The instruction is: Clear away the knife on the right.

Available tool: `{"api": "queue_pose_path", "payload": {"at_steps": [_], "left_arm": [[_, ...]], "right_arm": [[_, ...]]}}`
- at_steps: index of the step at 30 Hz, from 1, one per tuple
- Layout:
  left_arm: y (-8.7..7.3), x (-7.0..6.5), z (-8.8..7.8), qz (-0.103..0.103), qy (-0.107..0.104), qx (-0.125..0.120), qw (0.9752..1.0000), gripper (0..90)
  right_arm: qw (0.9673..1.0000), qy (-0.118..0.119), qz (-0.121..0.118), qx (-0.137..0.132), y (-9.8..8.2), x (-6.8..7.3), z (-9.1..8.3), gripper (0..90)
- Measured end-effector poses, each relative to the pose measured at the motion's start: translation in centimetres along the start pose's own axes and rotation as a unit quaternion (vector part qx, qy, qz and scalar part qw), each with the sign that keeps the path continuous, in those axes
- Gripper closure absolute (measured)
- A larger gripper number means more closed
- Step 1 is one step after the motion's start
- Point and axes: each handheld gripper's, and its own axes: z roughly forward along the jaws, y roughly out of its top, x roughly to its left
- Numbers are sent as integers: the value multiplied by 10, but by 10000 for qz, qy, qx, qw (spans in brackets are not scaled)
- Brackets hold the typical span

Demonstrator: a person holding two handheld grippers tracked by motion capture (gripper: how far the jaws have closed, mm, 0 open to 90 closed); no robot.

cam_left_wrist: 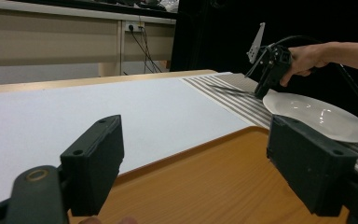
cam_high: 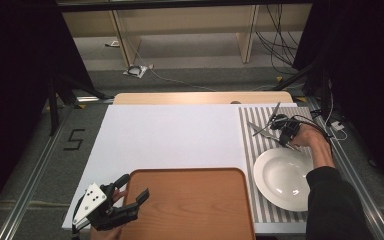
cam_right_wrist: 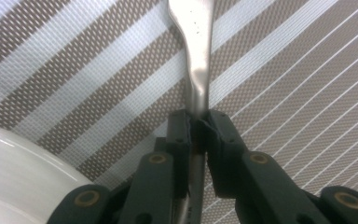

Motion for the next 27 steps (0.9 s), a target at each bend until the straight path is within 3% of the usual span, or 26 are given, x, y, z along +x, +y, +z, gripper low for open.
{"api": "queue_pose_path", "payload": {"at_steps": [8, 10, 12, 14, 15, 17, 18, 26, 27], "left_arm": [[0, 0, 0, 7, 11, 3, 10000, 188], [0, 0, 0, 5, 13, 0, 10000, 188], [0, 0, 0, 3, 20, -10, 10000, 188], [0, 0, 0, -1, 24, -10, 10000, 188], [0, 0, 0, 2, 27, -10, 10000, 188], [0, 0, 0, 18, 29, -6, 10000, 188], [0, 0, 0, 21, 36, -6, 10000, 188], [0, 0, 0, 19, 70, -19, 10000, 188], [0, 0, 0, 19, 70, -19, 10000, 188]], "right_arm": [[9969, -523, -194, -553, 4, -1, -36, 805], [9960, -558, -243, -661, 5, -1, -42, 805], [9924, -625, -336, -1003, 6, 7, -59, 805], [9916, -619, -349, -1083, 7, 12, -64, 805], [9877, -633, -422, -1365, 6, 21, -76, 805], [9866, -597, -389, -1469, 5, 25, -80, 805], [9831, -503, -399, -1712, 3, 37, -91, 805], [9669, -243, -496, -2491, -9, 85, -118, 805], [9669, -243, -496, -2491, -9, 85, -118, 805]]}}
